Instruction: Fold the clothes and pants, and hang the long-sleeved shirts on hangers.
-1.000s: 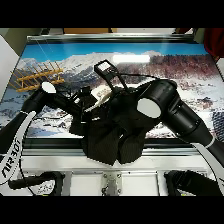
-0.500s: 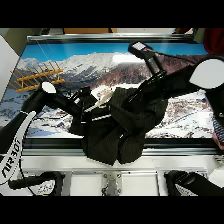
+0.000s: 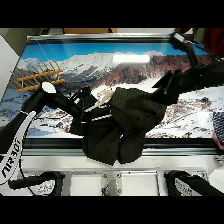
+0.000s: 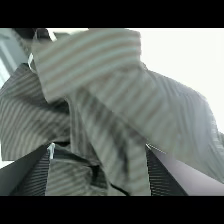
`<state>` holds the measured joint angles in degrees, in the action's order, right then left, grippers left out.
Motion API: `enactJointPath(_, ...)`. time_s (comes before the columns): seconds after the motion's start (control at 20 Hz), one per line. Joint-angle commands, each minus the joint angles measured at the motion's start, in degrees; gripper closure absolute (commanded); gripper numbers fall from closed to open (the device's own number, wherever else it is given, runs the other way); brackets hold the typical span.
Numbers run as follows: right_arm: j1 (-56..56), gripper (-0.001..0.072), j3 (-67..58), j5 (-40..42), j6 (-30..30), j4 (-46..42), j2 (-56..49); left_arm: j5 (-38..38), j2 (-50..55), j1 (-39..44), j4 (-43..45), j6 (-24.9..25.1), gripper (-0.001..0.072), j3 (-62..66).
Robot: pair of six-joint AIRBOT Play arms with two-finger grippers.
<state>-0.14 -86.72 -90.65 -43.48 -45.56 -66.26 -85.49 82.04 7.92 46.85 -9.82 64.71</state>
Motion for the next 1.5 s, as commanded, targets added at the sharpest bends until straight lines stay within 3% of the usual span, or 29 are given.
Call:
enactJointPath(0.0,-16.0,0.0075,8.6,-4.2,20.1,17.3,-0.2,0.0,0.0,0.0,0.0,0.0,0.0696,0.0)
enactJointPath(0.2,-26.0,0.0075,18.1,-4.2,35.0,20.4,-4.2,0.0,0.0,0.0,0.2,0.0,0.0696,0.0)
enactJointPath(0.35,-26.7,0.0075,19.2,-5.2,38.7,21.5,-10.4,0.0,0.0,0.0,0.2,0.0,0.0696,0.0)
enactJointPath(0.5,-24.6,0.0075,19.2,-7.1,42.3,28.1,-16.5,0.0,0.0,0.0,0.2,0.0,0.0696,0.0)
enactJointPath(0.8,-16.5,0.0075,19.2,-7.2,43.7,28.8,-22.8,0.0,0.0,0.0,0.2,0.0,0.0696,0.0)
enactJointPath(1.45,-7.6,0.0075,19.2,-7.1,42.6,28.9,-23.3,0.0,0.0,0.0,0.1,0.0,0.0696,0.0)
